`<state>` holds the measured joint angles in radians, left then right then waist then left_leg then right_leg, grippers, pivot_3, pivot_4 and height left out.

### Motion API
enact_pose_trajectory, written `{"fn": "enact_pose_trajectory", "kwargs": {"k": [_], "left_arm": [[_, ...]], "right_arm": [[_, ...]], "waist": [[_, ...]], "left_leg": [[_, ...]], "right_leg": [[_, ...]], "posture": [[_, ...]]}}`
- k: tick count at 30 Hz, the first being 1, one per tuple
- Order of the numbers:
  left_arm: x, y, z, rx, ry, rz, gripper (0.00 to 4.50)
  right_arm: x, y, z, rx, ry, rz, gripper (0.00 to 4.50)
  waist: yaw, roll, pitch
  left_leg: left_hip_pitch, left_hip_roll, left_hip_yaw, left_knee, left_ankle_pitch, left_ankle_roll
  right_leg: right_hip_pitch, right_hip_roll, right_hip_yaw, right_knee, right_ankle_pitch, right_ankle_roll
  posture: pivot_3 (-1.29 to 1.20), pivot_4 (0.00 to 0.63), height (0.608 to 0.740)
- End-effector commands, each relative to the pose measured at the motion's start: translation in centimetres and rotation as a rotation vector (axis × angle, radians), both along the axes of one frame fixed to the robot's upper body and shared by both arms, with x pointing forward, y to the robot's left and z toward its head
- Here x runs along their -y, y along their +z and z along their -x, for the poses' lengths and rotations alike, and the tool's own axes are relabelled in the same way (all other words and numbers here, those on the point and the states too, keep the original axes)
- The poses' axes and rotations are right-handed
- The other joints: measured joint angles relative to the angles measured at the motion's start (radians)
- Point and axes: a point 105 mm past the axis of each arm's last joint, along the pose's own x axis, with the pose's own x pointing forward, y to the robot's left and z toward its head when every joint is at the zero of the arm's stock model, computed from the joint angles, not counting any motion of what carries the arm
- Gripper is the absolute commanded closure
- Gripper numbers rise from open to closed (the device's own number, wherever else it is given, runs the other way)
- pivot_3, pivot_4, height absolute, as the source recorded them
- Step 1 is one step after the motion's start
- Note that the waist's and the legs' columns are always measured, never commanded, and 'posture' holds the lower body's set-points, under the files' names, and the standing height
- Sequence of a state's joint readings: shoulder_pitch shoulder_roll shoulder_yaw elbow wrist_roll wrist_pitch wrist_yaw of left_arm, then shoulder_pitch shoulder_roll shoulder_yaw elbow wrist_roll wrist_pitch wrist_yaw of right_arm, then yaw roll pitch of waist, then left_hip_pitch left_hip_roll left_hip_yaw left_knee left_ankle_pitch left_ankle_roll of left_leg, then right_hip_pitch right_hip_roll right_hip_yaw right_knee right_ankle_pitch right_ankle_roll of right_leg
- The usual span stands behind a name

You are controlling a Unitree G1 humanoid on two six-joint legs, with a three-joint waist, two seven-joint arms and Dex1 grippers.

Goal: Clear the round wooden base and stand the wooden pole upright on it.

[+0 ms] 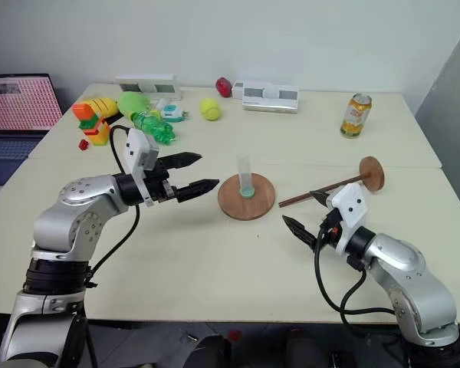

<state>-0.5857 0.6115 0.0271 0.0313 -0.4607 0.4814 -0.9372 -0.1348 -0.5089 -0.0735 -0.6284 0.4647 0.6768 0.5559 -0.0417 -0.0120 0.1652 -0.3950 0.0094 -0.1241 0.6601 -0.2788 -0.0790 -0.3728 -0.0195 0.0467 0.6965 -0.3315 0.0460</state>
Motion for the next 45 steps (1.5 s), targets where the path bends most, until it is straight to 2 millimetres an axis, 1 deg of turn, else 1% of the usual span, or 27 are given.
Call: {"fn": "enact_pose_trajectory", "kwargs": {"k": [1, 6, 10, 15, 17, 18, 23, 29, 30, 31, 33, 35, 37, 39, 40, 41, 43, 44, 45], "left_arm": [[2.5, 0.3, -1.5, 0.069, -0.058, -0.018, 0.01], [3.9, -0.6, -3.4, 0.095, -0.061, -0.016, 0.01], [4.8, -1.1, -4.2, 0.1, -0.074, -0.002, 0.01], [6.2, -1.3, -5.7, 0.113, -0.069, 0.031, 0.01], [6.4, -1.1, -5.9, 0.124, -0.077, 0.049, 0.38], [6.4, -1.0, -6.0, 0.125, -0.079, 0.052, 0.47], [6.8, -1.0, -6.1, 0.123, -0.102, 0.062, 1.7], [6.9, -0.9, -6.1, 0.126, -0.112, 0.063, 2.82], [6.9, -0.9, -6.1, 0.128, -0.113, 0.062, 3.11], [6.8, -0.8, -6.1, 0.129, -0.114, 0.061, 3.25], [6.6, -0.7, -6.1, 0.134, -0.108, 0.063, 3.25], [4.8, 1.1, -6.6, 0.168, -0.036, 0.092, 3.25], [2.1, 2.7, -7.1, 0.188, 0.074, 0.13, 3.25], [0.1, 3.3, -7.3, 0.195, 0.162, 0.152, 3.25], [-1.3, 3.5, -7.3, 0.2, 0.223, 0.16, 3.25], [-2.9, 3.6, -7.4, 0.206, 0.292, 0.165, 3.25], [-6.8, 3.5, -7.4, 0.205, 0.472, 0.177, 3.25], [-7.9, 3.4, -7.4, 0.203, 0.524, 0.181, 3.25], [-8.4, 3.3, -7.3, 0.201, 0.552, 0.183, 3.25]], "right_arm": [[-0.7, 2.1, 0.9, 0.058, 0.024, -0.03, 0.0], [-0.9, 2.9, 1.6, 0.071, 0.014, -0.051, 0.0], [-1.0, 3.4, 2.0, 0.078, 0.01, -0.06, 0.0], [-0.9, 3.8, 2.6, 0.082, -0.022, -0.06, 0.0], [-0.8, 3.6, 2.7, 0.076, -0.029, -0.05, 0.0], [-0.8, 3.5, 2.8, 0.074, -0.032, -0.049, 0.0], [-0.6, 3.4, 3.1, 0.065, -0.049, -0.052, 0.0], [-0.5, 3.6, 3.0, 0.065, -0.056, -0.055, 0.0], [-0.6, 3.6, 3.0, 0.065, -0.053, -0.054, 0.0], [-0.6, 3.6, 3.1, 0.065, -0.051, -0.053, 0.0], [-0.7, 3.6, 3.1, 0.062, -0.042, -0.052, 0.0], [-1.6, 4.0, 2.9, 0.059, 0.012, -0.083, 0.0], [-2.7, 5.1, 2.6, 0.067, 0.072, -0.139, 0.0], [-3.4, 5.8, 2.4, 0.075, 0.108, -0.163, 0.0], [-3.8, 6.2, 2.3, 0.082, 0.125, -0.168, 0.0], [-4.1, 6.4, 2.2, 0.086, 0.144, -0.169, 0.0], [-4.7, 6.7, 2.1, 0.088, 0.186, -0.169, 0.0], [-4.8, 6.7, 2.0, 0.087, 0.197, -0.168, 0.0], [-4.9, 6.7, 2.0, 0.087, 0.203, -0.168, 0.0]], "waist": [[0.004, 0.0, 0.0], [0.009, 0.0, 0.0], [0.005, 0.0, 0.0], [0.005, -0.001, 0.0], [0.005, -0.001, 0.0], [0.004, -0.001, 0.0], [-0.003, -0.001, 0.0], [-0.01, -0.001, 0.0], [-0.011, -0.001, 0.0], [-0.012, -0.001, 0.0], [-0.013, -0.001, 0.0], [-0.014, -0.001, 0.001], [-0.019, -0.001, 0.001], [-0.034, -0.002, 0.001], [-0.035, -0.001, 0.001], [-0.037, -0.001, 0.001], [-0.041, -0.001, 0.001], [-0.043, -0.001, 0.001], [-0.042, -0.001, 0.001]], "left_leg": [[0.0, 0.0, 0.0, 0.0, 0.0, 0.0], [-0.002, -0.001, -0.001, 0.002, 0.0, 0.0], [-0.002, -0.001, -0.001, 0.001, 0.0, 0.0], [-0.003, -0.001, -0.002, 0.002, 0.0, 0.0], [-0.003, -0.002, -0.001, 0.002, 0.0, 0.0], [-0.003, -0.002, -0.001, 0.002, 0.0, 0.0], [-0.003, -0.001, -0.002, 0.001, 0.0, 0.0], [-0.003, -0.002, -0.002, 0.002, 0.0, 0.0], [-0.003, -0.002, -0.002, 0.002, 0.0, 0.0], [-0.003, -0.002, -0.002, 0.001, 0.0, 0.0], [-0.003, -0.002, -0.002, 0.002, 0.0, 0.0], [-0.003, -0.002, -0.002, 0.002, 0.0, 0.0], [-0.003, -0.001, -0.002, 0.002, 0.0, 0.0], [-0.002, 0.0, -0.002, 0.002, 0.0, 0.0], [-0.002, 0.0, -0.003, 0.001, 0.0, 0.0], [-0.001, 0.0, -0.004, 0.001, 0.0, 0.0], [-0.001, 0.0, -0.005, 0.001, 0.0, 0.0], [-0.001, 0.0, -0.005, 0.001, 0.001, 0.0], [-0.001, 0.0, -0.005, 0.001, 0.001, 0.0]], "right_leg": [[0.0, 0.0, 0.0, 0.0, 0.0, 0.0], [0.0, -0.001, -0.001, -0.001, 0.0, 0.0], [-0.001, -0.001, -0.001, 0.0, 0.0, 0.0], [-0.001, -0.001, -0.002, 0.0, 0.0, 0.0], [-0.001, -0.001, -0.002, 0.0, 0.0, 0.0], [-0.001, -0.001, -0.002, 0.0, 0.0, 0.0], [-0.001, -0.001, -0.002, 0.0, 0.0, 0.0], [-0.001, -0.001, -0.002, 0.0, 0.0, 0.0], [-0.001, -0.001, -0.002, 0.0, 0.0, 0.0], [-0.001, -0.001, -0.002, 0.0, 0.0, 0.0], [-0.001, -0.001, -0.002, 0.0, 0.0, 0.0], [-0.001, -0.001, -0.002, 0.0, 0.0, 0.0], [-0.001, 0.0, -0.002, 0.001, 0.0, 0.0], [-0.002, 0.001, -0.001, 0.001, 0.0, 0.0], [-0.002, 0.001, -0.002, 0.002, 0.0, 0.0], [-0.001, 0.001, -0.002, 0.002, 0.0, 0.0], [-0.001, 0.001, -0.002, 0.001, 0.0, 0.0], [-0.001, 0.001, -0.003, 0.001, 0.0, 0.0], [-0.001, 0.001, -0.003, 0.001, 0.0, 0.0]], "posture": [[0.0, 0.15, 0.74], [0.0, 0.15, 0.74], [0.0, 0.15, 0.74], [0.0, 0.15, 0.74], [0.0, 0.15, 0.74], [0.0, 0.15, 0.74], [0.0, 0.15, 0.74], [0.0, 0.15, 0.74], [0.0, 0.15, 0.74], [0.0, 0.15, 0.74], [0.0, 0.15, 0.74], [0.0, 0.15, 0.74], [0.0, 0.15, 0.74], [0.0, 0.15, 0.74], [0.0, 0.15, 0.74], [0.0, 0.15, 0.74], [0.0, 0.15, 0.74], [0.0, 0.15, 0.74], [0.0, 0.15, 0.74]]}}
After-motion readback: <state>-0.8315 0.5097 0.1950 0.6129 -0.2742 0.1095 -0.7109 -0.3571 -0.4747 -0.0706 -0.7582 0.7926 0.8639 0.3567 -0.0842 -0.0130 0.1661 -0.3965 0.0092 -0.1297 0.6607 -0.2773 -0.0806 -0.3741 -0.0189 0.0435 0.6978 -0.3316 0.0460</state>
